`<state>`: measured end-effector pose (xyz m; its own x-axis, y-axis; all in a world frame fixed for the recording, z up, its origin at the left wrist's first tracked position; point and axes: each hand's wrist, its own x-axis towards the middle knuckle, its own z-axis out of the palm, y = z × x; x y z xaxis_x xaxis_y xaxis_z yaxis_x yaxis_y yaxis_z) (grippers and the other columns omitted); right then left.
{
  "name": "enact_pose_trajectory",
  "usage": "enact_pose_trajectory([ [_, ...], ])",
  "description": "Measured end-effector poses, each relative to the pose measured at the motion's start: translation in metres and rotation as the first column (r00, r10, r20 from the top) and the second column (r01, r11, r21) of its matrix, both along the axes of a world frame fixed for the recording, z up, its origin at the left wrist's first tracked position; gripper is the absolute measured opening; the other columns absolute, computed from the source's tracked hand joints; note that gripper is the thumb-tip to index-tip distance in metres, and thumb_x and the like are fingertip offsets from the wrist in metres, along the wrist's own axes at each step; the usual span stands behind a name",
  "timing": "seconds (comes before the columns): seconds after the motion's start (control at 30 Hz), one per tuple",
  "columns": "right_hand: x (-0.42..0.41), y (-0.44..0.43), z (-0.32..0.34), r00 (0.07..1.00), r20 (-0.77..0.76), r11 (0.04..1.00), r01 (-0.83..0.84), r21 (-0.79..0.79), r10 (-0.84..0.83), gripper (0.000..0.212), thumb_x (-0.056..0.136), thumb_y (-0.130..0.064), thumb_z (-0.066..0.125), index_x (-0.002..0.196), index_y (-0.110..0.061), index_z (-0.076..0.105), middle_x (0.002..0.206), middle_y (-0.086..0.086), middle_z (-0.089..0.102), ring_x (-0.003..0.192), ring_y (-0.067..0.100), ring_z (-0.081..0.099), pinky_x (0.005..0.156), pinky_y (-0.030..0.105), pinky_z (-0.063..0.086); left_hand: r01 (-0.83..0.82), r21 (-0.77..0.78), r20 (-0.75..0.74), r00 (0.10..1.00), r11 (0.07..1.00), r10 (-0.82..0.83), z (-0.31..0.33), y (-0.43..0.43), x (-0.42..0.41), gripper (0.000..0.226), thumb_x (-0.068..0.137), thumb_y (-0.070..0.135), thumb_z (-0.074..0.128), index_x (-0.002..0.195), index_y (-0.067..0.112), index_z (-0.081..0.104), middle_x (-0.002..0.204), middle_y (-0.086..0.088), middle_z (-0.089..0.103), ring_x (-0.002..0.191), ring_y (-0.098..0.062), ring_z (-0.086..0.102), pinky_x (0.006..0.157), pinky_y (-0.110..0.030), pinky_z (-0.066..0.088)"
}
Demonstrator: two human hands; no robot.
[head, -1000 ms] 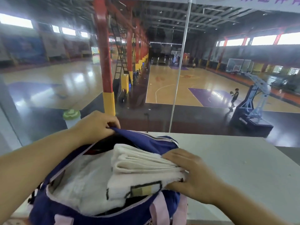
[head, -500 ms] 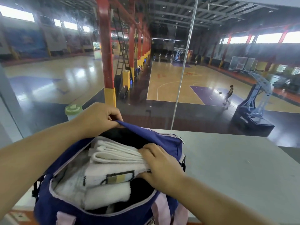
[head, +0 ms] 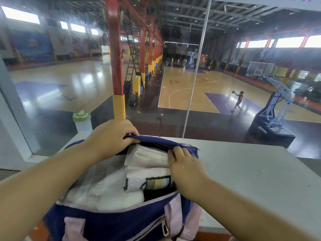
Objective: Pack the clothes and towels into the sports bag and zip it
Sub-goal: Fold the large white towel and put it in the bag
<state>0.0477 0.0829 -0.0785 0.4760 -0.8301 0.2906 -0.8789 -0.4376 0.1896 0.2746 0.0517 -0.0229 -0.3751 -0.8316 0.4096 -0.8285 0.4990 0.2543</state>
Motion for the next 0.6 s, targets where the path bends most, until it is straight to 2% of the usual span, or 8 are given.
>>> enact_pose_trajectory([
  [0.07, -0.003, 0.007, -0.002, 0.997, 0.029, 0.998, -0.064, -0.024, 0.065, 0.094, 0.020, -0.015, 0.085, 0.110, -0.002, 0.064, 0.095, 0.011, 0.064, 0.080, 0.028, 0.065, 0.057, 0.031, 0.055, -0.007, -0.023, -0.028, 1.000, 1.000, 0.006, -0.003, 0.006, -0.001, 0.008, 0.085, 0.030, 0.064, 0.091, 0.028, 0.070, 0.088, 0.013, 0.063, 0.084, -0.011, 0.059, 0.076, -0.039, 0.051],
  [0.1, -0.005, 0.014, 0.001, 0.990, 0.031, 0.990, -0.134, -0.033, 0.135, 0.093, 0.027, -0.015, 0.086, 0.116, -0.006, 0.060, 0.102, 0.010, 0.063, 0.088, 0.028, 0.063, 0.064, 0.032, 0.055, -0.009, -0.033, -0.044, 0.999, 0.999, 0.008, -0.004, 0.008, -0.001, 0.009, 0.086, 0.030, 0.064, 0.092, 0.028, 0.070, 0.088, 0.013, 0.063, 0.083, -0.011, 0.059, 0.076, -0.038, 0.050],
  [0.17, -0.007, 0.022, 0.000, 0.959, 0.010, 0.959, -0.284, -0.021, 0.284, 0.080, 0.043, -0.020, 0.086, 0.117, -0.013, 0.056, 0.109, 0.008, 0.061, 0.096, 0.026, 0.060, 0.075, 0.034, 0.054, -0.010, -0.051, -0.071, 0.997, 0.999, 0.007, -0.007, 0.012, -0.002, 0.009, 0.086, 0.030, 0.063, 0.092, 0.027, 0.069, 0.086, 0.012, 0.062, 0.082, -0.011, 0.059, 0.075, -0.038, 0.050],
  [0.27, 0.005, 0.029, 0.003, 0.927, 0.048, 0.913, -0.375, 0.159, 0.372, 0.058, 0.076, -0.033, 0.073, 0.127, -0.016, 0.050, 0.127, 0.008, 0.051, 0.110, 0.029, 0.053, 0.086, 0.040, 0.052, -0.002, -0.058, -0.053, 0.999, 0.998, -0.001, -0.008, 0.016, -0.007, 0.009, 0.087, 0.023, 0.062, 0.092, 0.024, 0.071, 0.087, 0.011, 0.063, 0.083, -0.010, 0.058, 0.077, -0.035, 0.050],
  [0.33, 0.020, 0.028, 0.004, 0.955, 0.101, 0.916, -0.295, 0.272, 0.278, 0.050, 0.094, -0.039, 0.048, 0.138, -0.019, 0.036, 0.145, 0.009, 0.032, 0.124, 0.033, 0.040, 0.097, 0.046, 0.043, -0.004, -0.064, -0.036, 0.999, 0.998, 0.002, -0.009, 0.019, -0.011, 0.011, 0.087, 0.020, 0.062, 0.093, 0.021, 0.072, 0.089, 0.009, 0.064, 0.084, -0.009, 0.057, 0.078, -0.031, 0.048],
  [0.37, 0.027, 0.025, 0.004, 0.969, 0.101, 0.925, -0.245, 0.290, 0.225, 0.047, 0.097, -0.039, 0.041, 0.140, -0.020, 0.033, 0.147, 0.009, 0.028, 0.124, 0.034, 0.039, 0.095, 0.047, 0.043, -0.006, -0.070, -0.032, 0.999, 0.998, 0.003, -0.009, 0.020, -0.013, 0.012, 0.088, 0.019, 0.062, 0.094, 0.020, 0.072, 0.090, 0.008, 0.065, 0.083, -0.009, 0.057, 0.078, -0.029, 0.047],
  [0.5, 0.046, 0.007, -0.002, 0.995, 0.048, 0.932, -0.094, 0.351, 0.082, 0.055, 0.096, -0.040, 0.043, 0.144, -0.023, 0.021, 0.143, 0.015, 0.032, 0.117, 0.037, 0.047, 0.085, 0.045, 0.045, -0.012, -0.073, -0.040, 0.999, 0.997, 0.009, -0.010, 0.026, -0.015, 0.023, 0.083, 0.029, 0.053, 0.092, 0.021, 0.072, 0.088, 0.008, 0.066, 0.081, -0.011, 0.058, 0.074, -0.030, 0.048],
  [0.6, 0.045, 0.002, -0.007, 0.998, -0.037, 0.859, -0.018, 0.511, 0.043, 0.071, 0.092, -0.055, 0.040, 0.150, -0.029, 0.006, 0.156, 0.012, 0.007, 0.129, 0.036, 0.038, 0.095, 0.045, 0.041, -0.025, -0.065, -0.045, 0.999, 0.998, 0.022, -0.006, 0.026, -0.015, 0.023, 0.085, 0.030, 0.052, 0.091, 0.020, 0.072, 0.088, 0.006, 0.066, 0.082, -0.014, 0.060, 0.075, -0.035, 0.051],
])
